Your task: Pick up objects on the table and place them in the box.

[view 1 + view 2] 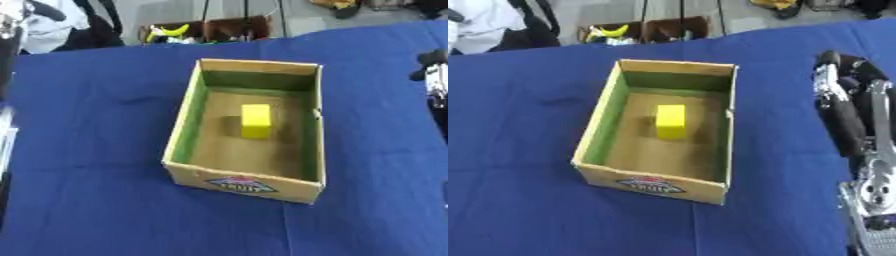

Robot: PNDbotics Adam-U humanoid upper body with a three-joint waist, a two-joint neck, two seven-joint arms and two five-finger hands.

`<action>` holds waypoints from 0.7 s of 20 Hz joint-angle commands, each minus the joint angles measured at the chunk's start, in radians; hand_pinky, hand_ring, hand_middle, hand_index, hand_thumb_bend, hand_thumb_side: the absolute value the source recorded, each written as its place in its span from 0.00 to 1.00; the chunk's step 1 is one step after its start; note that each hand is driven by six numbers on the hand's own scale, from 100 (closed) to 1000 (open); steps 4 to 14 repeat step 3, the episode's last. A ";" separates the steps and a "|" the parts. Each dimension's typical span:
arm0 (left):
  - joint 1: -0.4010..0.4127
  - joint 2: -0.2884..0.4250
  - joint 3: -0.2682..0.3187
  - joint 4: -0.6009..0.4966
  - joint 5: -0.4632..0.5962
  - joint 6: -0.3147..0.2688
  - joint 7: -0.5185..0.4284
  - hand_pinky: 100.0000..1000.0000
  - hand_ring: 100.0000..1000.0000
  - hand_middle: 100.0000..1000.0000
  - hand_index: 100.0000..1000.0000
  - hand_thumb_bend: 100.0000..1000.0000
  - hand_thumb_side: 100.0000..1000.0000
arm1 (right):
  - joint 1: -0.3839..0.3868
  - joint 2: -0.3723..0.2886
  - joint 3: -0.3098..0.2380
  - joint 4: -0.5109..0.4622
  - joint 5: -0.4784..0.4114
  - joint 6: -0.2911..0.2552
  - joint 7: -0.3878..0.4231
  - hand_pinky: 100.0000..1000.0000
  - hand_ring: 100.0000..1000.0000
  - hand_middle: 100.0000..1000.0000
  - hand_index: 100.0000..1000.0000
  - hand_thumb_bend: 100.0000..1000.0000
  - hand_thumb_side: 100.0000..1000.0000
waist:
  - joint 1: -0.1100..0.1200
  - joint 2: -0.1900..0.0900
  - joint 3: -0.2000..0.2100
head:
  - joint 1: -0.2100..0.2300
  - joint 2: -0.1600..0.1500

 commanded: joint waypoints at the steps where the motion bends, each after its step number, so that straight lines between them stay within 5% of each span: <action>1: 0.043 -0.020 0.033 -0.020 0.109 -0.095 0.040 0.55 0.76 0.75 0.96 0.20 1.00 | -0.011 -0.006 -0.012 -0.024 0.009 -0.001 -0.011 0.88 0.96 0.49 0.69 0.00 0.71 | -0.005 -0.019 0.013 | -0.019 0.005; 3: 0.082 -0.051 0.047 -0.020 0.144 -0.150 0.061 0.54 0.76 0.75 0.96 0.22 1.00 | -0.010 -0.009 -0.018 -0.025 0.010 -0.003 -0.017 0.89 0.96 0.49 0.69 0.00 0.71 | -0.009 -0.015 0.028 | -0.029 0.002; 14: 0.082 -0.051 0.047 -0.020 0.144 -0.150 0.061 0.54 0.76 0.75 0.96 0.22 1.00 | -0.010 -0.009 -0.018 -0.025 0.010 -0.003 -0.017 0.89 0.96 0.49 0.69 0.00 0.71 | -0.009 -0.015 0.028 | -0.029 0.002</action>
